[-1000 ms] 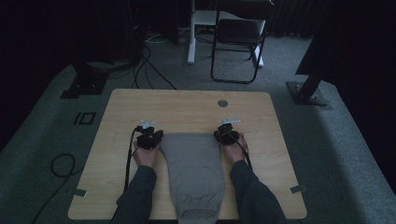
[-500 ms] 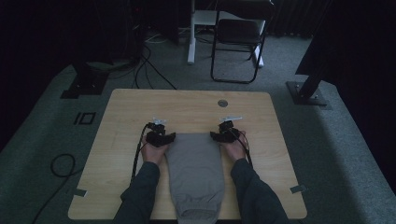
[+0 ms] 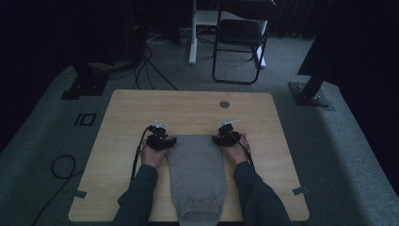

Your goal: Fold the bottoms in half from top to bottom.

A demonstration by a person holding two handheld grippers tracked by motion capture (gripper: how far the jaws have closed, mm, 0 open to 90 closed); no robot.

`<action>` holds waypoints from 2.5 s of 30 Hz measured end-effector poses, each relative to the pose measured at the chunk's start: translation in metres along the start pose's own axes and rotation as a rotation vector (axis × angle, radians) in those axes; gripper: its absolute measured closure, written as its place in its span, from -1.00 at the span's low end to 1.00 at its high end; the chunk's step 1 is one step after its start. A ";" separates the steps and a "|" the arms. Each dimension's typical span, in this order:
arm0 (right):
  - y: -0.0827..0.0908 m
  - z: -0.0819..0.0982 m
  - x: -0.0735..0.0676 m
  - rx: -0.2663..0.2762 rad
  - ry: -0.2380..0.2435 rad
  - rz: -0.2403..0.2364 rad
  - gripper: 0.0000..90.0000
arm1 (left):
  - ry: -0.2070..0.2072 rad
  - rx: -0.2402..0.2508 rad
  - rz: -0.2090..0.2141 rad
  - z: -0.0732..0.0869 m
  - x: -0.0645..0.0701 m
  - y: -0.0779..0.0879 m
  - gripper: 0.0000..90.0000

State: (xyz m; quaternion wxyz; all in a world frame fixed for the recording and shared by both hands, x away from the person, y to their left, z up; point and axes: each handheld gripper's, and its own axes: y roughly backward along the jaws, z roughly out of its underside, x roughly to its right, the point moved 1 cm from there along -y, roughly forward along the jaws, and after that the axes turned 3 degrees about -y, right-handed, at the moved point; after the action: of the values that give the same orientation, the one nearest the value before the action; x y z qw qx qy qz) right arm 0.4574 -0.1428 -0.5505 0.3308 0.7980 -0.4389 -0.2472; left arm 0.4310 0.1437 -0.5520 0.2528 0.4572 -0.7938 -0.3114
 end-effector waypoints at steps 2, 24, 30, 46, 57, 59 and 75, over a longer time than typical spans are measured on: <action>0.000 -0.001 0.000 -0.010 -0.006 -0.007 0.57 | -0.006 -0.005 0.005 0.000 0.001 0.000 0.30; 0.000 -0.009 0.012 0.045 -0.060 -0.075 0.91 | -0.013 0.041 -0.031 -0.019 0.008 0.001 0.85; 0.018 -0.025 0.014 0.105 -0.042 -0.063 0.91 | -0.014 0.104 -0.030 -0.033 0.009 0.015 0.88; 0.097 -0.022 0.000 0.305 0.069 -0.139 0.90 | -0.137 0.311 0.022 -0.035 0.036 0.095 0.87; 0.117 0.077 -0.033 0.213 0.149 -0.185 0.90 | -0.205 0.205 0.109 0.059 0.077 0.107 0.86; 0.110 0.096 -0.037 0.158 0.163 -0.168 0.90 | -0.195 0.137 0.121 0.078 0.082 0.094 0.86; 0.065 0.086 -0.030 0.116 0.166 -0.059 0.90 | -0.184 0.099 -0.004 0.061 0.063 0.047 0.86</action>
State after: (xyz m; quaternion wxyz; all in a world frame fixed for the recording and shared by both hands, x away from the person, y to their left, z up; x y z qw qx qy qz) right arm 0.3490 -0.1693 -0.5553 0.3120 0.8460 -0.4000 -0.1640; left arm 0.3336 0.1223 -0.5523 0.1554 0.4402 -0.8272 -0.3127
